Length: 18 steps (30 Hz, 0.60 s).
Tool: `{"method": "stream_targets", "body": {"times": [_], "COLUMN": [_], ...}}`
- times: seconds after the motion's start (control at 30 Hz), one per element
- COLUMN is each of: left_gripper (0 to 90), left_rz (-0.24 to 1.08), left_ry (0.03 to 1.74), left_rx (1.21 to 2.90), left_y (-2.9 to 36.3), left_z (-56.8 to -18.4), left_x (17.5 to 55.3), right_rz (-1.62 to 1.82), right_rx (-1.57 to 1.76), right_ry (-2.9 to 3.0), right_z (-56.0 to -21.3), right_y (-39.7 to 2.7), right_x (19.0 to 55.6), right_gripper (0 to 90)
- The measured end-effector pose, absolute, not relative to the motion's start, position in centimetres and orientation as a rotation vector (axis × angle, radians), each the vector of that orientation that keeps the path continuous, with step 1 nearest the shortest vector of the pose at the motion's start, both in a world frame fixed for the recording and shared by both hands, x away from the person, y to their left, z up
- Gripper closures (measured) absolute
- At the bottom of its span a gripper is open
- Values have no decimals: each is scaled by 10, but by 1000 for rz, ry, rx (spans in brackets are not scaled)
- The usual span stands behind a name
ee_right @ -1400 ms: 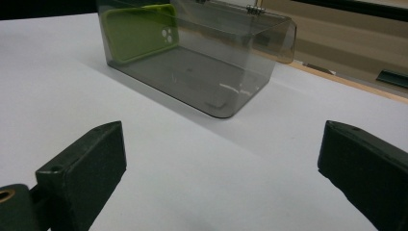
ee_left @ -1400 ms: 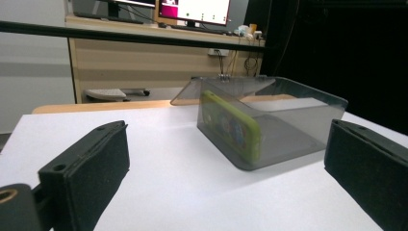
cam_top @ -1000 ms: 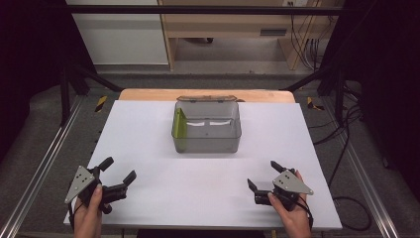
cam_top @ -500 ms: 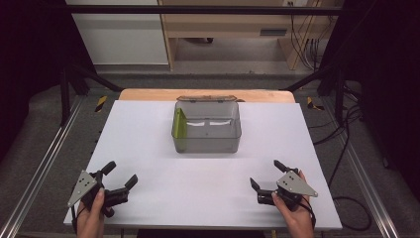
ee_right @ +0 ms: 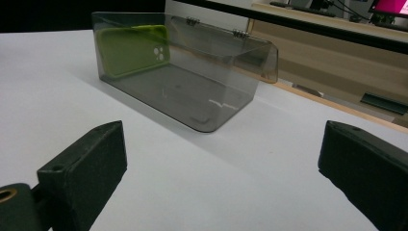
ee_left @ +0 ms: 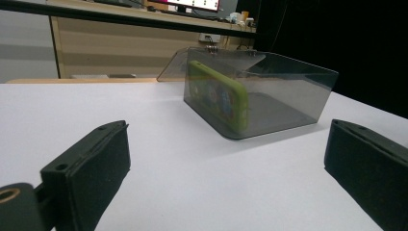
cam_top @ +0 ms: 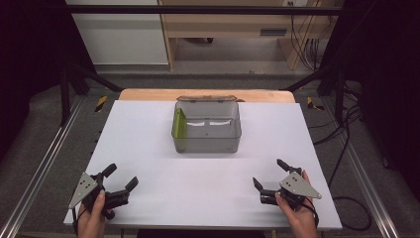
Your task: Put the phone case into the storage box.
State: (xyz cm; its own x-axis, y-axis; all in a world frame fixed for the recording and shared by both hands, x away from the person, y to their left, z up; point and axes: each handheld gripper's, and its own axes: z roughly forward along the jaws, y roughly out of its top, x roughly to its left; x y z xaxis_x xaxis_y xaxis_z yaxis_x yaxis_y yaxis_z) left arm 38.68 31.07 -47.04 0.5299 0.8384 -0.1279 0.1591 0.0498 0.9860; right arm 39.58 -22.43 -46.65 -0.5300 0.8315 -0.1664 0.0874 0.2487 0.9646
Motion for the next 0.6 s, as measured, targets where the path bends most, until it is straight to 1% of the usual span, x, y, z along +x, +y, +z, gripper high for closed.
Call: {"method": "stream_targets", "body": {"times": [0.1, 0.27, 0.3, 0.47, 0.6], "left_gripper": [20, 20, 20, 23, 16], "left_rz": [641, 648, 667, 656, 637], "left_ry": [921, 913, 907, 895, 881], "left_rx": [1431, 1437, 1437, 1435, 1454], "left_y": [310, 311, 311, 312, 311], "left_z": [-474, -476, -476, -476, -475], "left_x": [387, 388, 388, 389, 388], "right_rz": [1351, 1350, 1352, 1347, 1335], "right_rx": [847, 872, 881, 924, 950], "right_ry": [1803, 1770, 1761, 1727, 1733], "right_z": [-467, -468, -468, -471, -475], "right_y": [-230, -243, -247, -257, -257], "right_x": [397, 396, 396, 399, 402], "right_gripper": [33, 30, 30, 30, 30]}}
